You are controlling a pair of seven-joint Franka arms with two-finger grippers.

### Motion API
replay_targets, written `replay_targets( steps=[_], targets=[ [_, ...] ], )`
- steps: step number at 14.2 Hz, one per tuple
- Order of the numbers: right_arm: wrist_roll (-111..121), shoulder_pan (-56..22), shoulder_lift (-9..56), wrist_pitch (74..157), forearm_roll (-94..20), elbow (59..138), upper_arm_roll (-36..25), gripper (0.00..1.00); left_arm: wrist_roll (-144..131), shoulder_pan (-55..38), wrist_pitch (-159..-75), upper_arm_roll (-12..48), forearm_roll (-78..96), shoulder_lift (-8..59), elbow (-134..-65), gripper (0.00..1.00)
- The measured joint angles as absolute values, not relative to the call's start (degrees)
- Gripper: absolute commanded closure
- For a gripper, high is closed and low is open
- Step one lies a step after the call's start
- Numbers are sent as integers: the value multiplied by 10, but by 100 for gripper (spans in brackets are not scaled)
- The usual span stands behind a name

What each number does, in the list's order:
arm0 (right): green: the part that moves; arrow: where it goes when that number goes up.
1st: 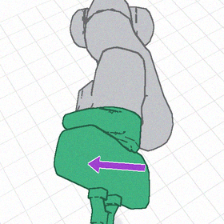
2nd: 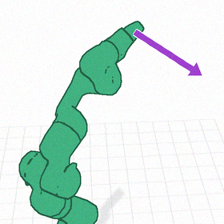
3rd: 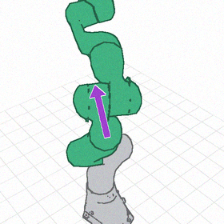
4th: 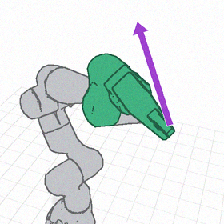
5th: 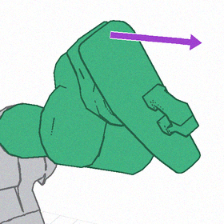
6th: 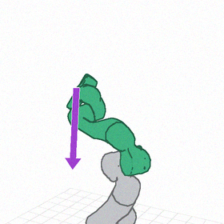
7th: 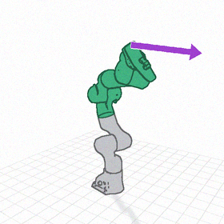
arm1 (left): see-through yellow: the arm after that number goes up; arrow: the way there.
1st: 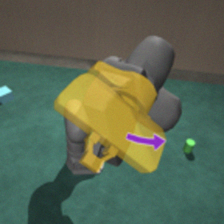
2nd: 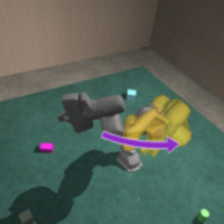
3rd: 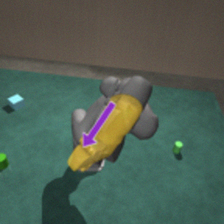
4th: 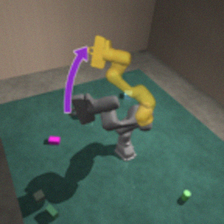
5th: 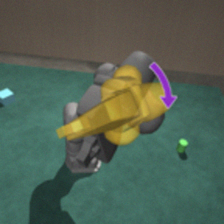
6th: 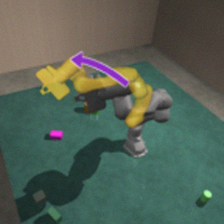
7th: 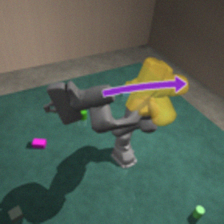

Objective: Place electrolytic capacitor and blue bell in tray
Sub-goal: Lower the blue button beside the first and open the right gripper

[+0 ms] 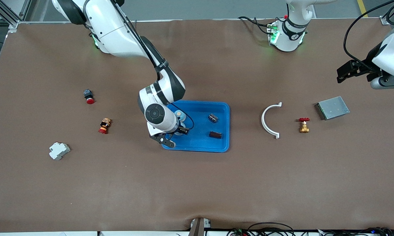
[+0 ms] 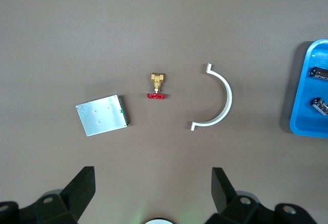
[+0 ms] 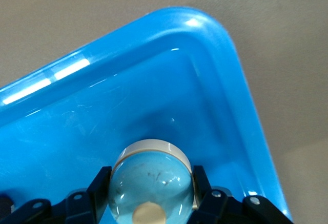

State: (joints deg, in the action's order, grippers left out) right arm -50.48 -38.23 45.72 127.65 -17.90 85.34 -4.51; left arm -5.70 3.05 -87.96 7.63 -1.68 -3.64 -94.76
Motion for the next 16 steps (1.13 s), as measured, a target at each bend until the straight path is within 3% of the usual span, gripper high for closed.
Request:
replay_targets(
  steps=[8, 9, 10, 11, 16],
  targets=[
    [-505, -384, 466, 1277, -179, 846, -45, 86, -45, 31, -887, 73, -17, -42, -937, 0],
    [-505, -384, 467, 1277, -179, 846, -45, 69, -40, 31, -887, 72, -17, -44, -935, 0],
    [-505, -384, 467, 1277, -179, 846, -45, 23, -37, 31, -887, 72, -17, -45, -933, 0],
    [-505, -384, 468, 1276, -179, 846, -45, 0, -36, 31, -887, 72, -17, -46, -932, 0],
    [-504, -386, 468, 1263, -179, 844, -45, 0, -36, 31, -886, 73, -17, -47, -932, 0]
  ],
)
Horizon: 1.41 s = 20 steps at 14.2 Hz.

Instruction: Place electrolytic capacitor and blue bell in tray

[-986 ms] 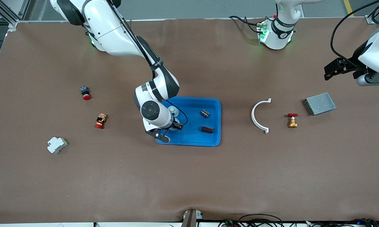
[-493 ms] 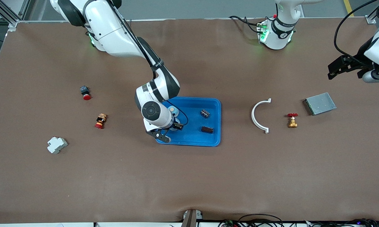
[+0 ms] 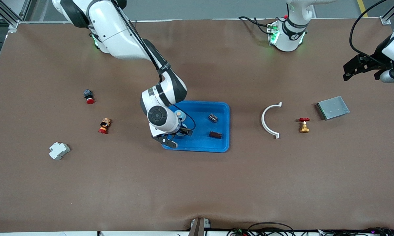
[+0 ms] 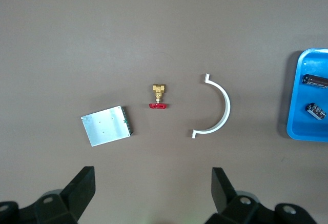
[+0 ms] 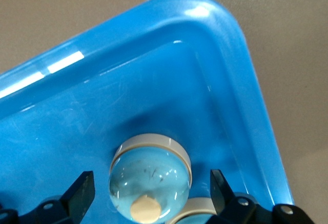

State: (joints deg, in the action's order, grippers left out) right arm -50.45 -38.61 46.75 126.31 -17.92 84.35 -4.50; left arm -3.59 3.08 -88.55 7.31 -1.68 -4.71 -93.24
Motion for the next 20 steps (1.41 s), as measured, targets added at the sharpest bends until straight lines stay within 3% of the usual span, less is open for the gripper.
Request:
replay_targets(
  steps=[4, 12, 20],
  targets=[
    [-504, -390, 439, 1181, -178, 825, -48, 0, -36, 30, -885, 75, -17, -47, -934, 0],
    [-437, -347, 292, 1018, -166, 838, -61, 0, -36, 30, -885, 75, -17, -44, -938, 0],
    [-246, -273, 91, 954, -86, 996, -63, 0, -36, 30, -885, 75, -17, -44, -942, 0]
  ],
)
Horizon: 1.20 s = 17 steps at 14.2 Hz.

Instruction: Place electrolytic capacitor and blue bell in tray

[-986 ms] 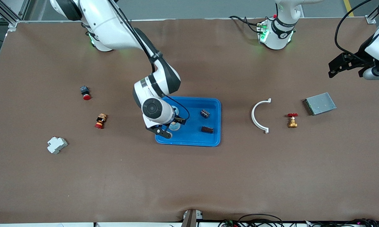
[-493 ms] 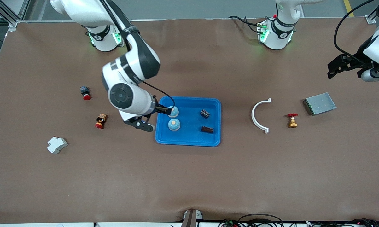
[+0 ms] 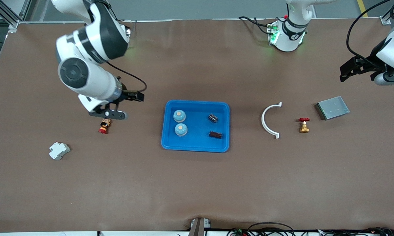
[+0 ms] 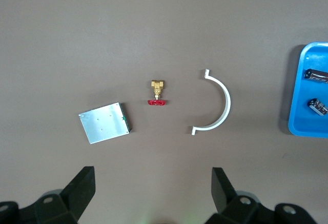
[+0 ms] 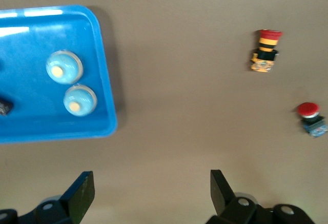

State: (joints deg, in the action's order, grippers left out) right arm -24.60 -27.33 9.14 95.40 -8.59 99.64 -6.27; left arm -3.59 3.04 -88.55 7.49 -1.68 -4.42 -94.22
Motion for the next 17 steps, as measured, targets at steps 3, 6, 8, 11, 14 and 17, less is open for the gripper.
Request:
replay_targets(
  steps=[3, 6, 8, 11, 14, 17],
  targets=[
    [-125, -197, 23, 928, -80, 1048, -64, 0, -36, 30, -885, 75, -17, -44, -943, 0],
    [-32, -116, -20, 897, -56, 1063, -66, 0, -36, 30, -885, 75, -17, -44, -943, 0],
    [3, -74, -42, 880, -45, 1063, -66, 0, -36, 30, -885, 75, -17, -44, -943, 0],
    [38, -28, -61, 873, -37, 1058, -66, 0, -36, 30, -885, 75, -17, -44, -943, 0],
    [41, -14, -64, 870, -24, 1018, -66, 0, -36, 30, -885, 75, -17, -44, -944, 0],
    [40, -11, -64, 863, -22, 972, -64, 0, -36, 30, -885, 75, -17, -44, -944, 0]
  ],
)
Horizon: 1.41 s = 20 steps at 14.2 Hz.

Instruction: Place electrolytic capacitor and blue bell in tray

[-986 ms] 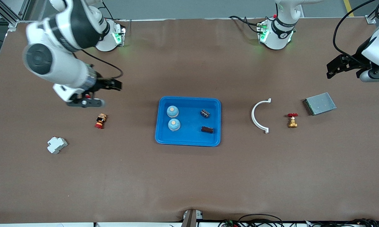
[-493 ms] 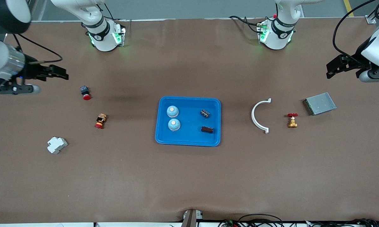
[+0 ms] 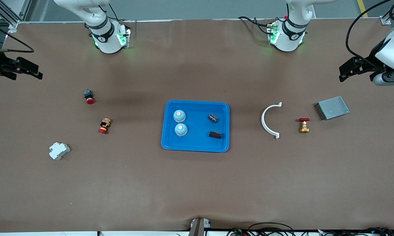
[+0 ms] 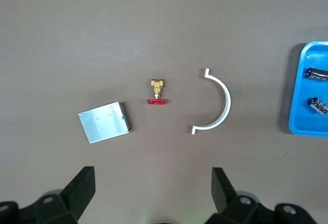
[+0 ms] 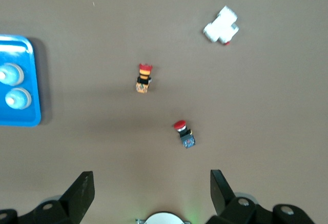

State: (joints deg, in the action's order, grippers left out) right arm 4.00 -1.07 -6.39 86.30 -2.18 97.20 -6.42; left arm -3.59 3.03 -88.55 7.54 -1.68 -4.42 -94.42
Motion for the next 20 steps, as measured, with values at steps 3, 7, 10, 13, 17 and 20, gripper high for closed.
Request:
replay_targets(
  steps=[3, 7, 10, 13, 17, 20],
  targets=[
    [40, -6, -64, 864, -22, 955, -64, 0, -36, 30, -886, 76, -17, -44, -944, 0],
    [40, -2, -63, 871, -22, 955, -63, 0, -36, 30, -886, 76, -17, -44, -942, 0],
    [40, -2, -67, 869, -22, 960, -58, 0, -36, 31, -886, 75, -11, -45, -938, 0],
    [39, -1, -102, 881, -21, 993, -57, 0, -36, 31, -886, 74, -7, -47, -932, 0],
    [39, 1, -135, 887, -17, 1013, -58, 0, -36, 31, -881, 73, 1, -48, -927, 0],
    [39, 3, -126, 892, -10, 1014, -58, 0, -36, 31, -870, 72, 2, -48, -918, 0]
  ],
)
